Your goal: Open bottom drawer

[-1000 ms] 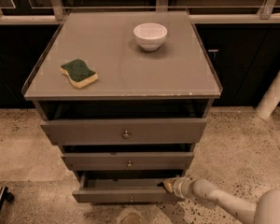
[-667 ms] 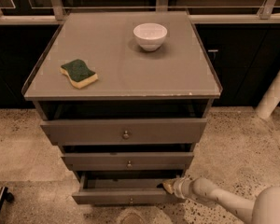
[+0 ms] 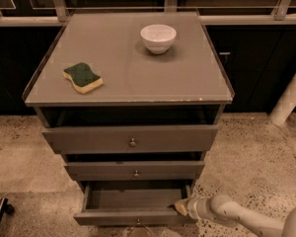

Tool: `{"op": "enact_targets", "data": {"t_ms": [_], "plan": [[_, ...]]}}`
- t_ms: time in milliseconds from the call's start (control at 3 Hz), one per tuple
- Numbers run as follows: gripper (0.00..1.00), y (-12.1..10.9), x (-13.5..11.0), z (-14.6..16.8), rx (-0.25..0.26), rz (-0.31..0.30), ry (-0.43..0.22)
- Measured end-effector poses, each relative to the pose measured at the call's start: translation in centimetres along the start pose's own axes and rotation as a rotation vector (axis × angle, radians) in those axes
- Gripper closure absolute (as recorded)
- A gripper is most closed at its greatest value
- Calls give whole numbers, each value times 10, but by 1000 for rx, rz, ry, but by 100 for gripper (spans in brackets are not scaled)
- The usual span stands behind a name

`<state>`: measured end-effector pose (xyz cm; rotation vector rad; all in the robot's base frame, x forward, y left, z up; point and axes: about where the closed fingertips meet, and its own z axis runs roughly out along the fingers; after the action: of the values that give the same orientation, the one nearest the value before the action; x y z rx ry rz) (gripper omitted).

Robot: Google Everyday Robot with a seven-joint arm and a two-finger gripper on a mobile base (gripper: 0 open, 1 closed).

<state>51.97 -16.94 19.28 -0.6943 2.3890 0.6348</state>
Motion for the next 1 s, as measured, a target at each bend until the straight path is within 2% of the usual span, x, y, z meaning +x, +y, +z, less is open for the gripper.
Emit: {"op": "enact_targets", "data": {"t_ms": [333,667,1000], "plan": [[100,18,7,-20,-43,4,-2],[100,21,1,-36,-30,12,-46],[100,12,-27,-69,44,-24,-131]]}}
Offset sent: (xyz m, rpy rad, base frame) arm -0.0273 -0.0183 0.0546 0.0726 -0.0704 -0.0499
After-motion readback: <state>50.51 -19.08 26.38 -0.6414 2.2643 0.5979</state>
